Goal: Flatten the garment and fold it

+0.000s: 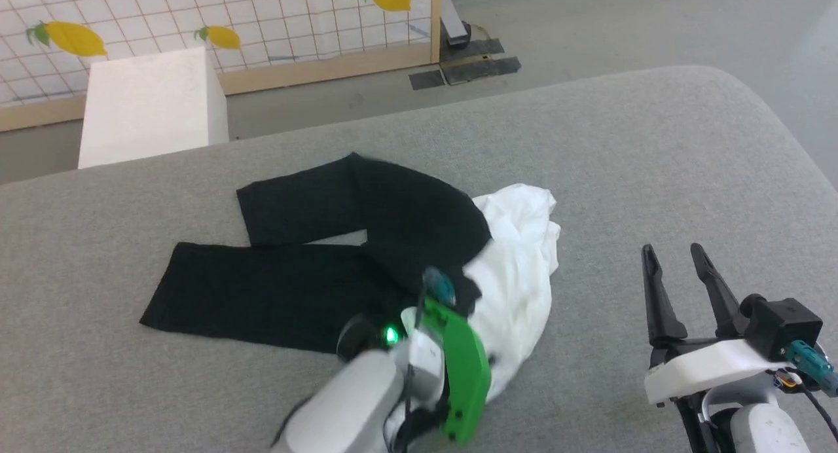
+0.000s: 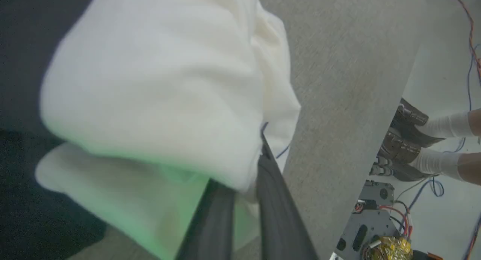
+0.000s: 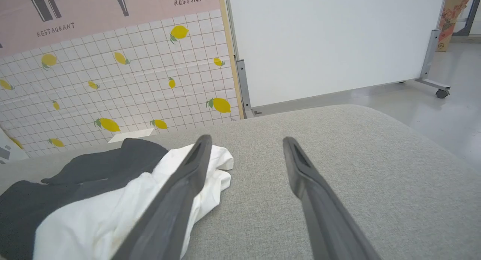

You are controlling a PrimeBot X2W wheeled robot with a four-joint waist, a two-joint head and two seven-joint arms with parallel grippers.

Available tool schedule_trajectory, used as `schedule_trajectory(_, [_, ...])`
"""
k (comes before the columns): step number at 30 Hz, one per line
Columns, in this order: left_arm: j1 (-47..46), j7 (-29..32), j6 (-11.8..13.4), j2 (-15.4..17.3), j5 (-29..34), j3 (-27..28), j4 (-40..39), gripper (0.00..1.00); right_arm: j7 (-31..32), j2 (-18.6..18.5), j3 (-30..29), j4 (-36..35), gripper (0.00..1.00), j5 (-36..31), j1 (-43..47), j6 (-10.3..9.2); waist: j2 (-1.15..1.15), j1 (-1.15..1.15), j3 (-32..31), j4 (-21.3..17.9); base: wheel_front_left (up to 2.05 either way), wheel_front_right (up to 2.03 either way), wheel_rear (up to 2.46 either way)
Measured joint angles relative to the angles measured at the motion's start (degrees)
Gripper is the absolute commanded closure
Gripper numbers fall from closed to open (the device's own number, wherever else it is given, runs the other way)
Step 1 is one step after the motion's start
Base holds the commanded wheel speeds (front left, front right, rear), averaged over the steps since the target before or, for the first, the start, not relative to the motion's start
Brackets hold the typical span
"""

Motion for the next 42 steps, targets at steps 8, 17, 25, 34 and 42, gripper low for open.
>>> schedule_trajectory(8, [3.24,-5.04,2.19,0.09,-4.24,5.32,-4.37,0.00,1.47,-0.01,1.00,-0.94,0.00,-0.03,-0.02,0.00,0.00,0.00,1.00,2.92,0.00,0.00,0.00])
schedule_trajectory(17, [9.28,-39.31,12.36,4.33,1.54,21.15,-14.02,0.00,9.53,0.04,2.86,-1.27,0.00,-5.08,-11.29,0.00,0.00,0.00,2.72,12.60,0.00,0.00,0.00])
schedule_trajectory(25, [11.44,-44.76,14.08,1.75,8.17,28.65,-16.95,0.00,25.08,-4.38,1.10,13.37,0.00,-6.37,-25.81,0.00,0.00,0.00,5.90,21.00,0.00,0.00,0.00])
schedule_trajectory(34, [14.73,-45.00,11.12,-0.47,10.03,32.30,-23.34,0.00,41.17,-12.05,4.30,29.45,0.00,-4.44,-36.64,0.00,0.00,0.00,10.86,29.17,0.00,0.00,0.00])
schedule_trajectory(42, [15.13,-45.00,11.74,-0.54,8.34,31.45,-23.98,0.00,54.70,-14.84,8.36,31.56,1.00,0.97,-41.81,-0.02,0.00,0.00,15.27,33.50,0.00,0.00,0.00])
